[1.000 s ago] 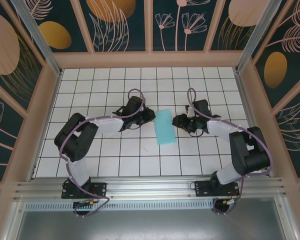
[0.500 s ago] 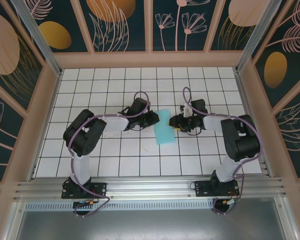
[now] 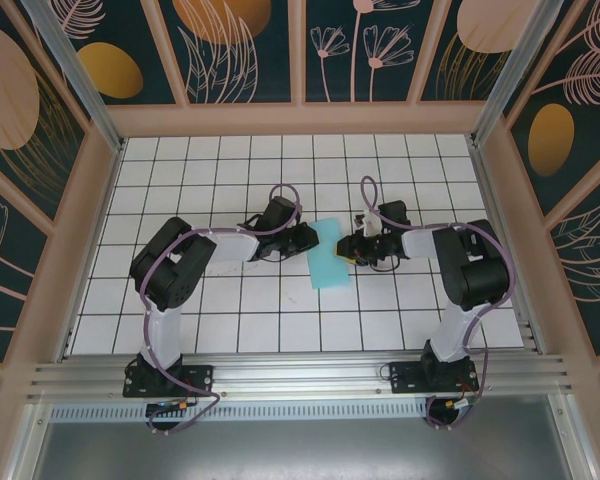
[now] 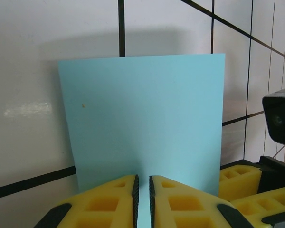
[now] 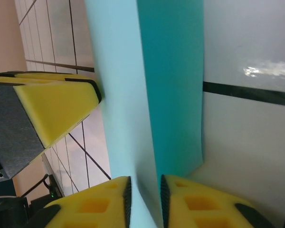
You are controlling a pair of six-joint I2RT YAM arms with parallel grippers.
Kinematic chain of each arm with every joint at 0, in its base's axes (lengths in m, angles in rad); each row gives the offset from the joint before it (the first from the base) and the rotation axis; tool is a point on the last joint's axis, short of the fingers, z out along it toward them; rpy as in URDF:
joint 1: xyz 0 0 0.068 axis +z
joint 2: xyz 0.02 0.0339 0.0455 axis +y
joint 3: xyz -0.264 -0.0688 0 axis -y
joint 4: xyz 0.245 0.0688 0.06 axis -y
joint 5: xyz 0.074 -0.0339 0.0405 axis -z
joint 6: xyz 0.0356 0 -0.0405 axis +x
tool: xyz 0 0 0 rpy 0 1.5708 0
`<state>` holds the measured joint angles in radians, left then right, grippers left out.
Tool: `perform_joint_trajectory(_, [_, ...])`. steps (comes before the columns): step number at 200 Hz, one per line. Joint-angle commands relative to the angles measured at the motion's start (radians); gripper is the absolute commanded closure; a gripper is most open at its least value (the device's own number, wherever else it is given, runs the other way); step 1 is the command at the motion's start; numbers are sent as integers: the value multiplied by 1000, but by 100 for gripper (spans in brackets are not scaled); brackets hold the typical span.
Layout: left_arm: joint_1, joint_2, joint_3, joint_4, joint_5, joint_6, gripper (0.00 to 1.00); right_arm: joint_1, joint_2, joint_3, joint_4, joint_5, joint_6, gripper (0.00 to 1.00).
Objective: Fold a paper plane with a square sheet of paper (pick it up from the middle)
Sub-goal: Third fold the triangle at the center of the table.
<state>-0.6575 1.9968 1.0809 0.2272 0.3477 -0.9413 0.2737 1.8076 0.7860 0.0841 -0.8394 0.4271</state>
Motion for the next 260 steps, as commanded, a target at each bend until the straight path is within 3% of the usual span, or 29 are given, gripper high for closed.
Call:
perform_joint_trajectory(1, [-5,20,14,-9,31,44,82,-6,19,28,45,-36,-5,79])
perform_joint_trajectory(54, [-10,-117,-72,27,-7,110,74,4,-42,-68,161,7,148,92])
perform_joint_trajectory(76, [-40,-204,-132,6,-79,188,67,27,-85,-109,204,53,243,95])
perform_joint_trajectory(143, [-271,-396,-283,-38,-341,452,47,116,-176,-127,193,202,410,94])
perform_joint_trajectory(194, [-422,-351,-256,-66,-537,551,40,121,-152,-113,177,200,420,94])
perform_joint_trajectory(260, [-486,-201,-138,-125,-710,614,35,121,-140,-101,169,198,412,93])
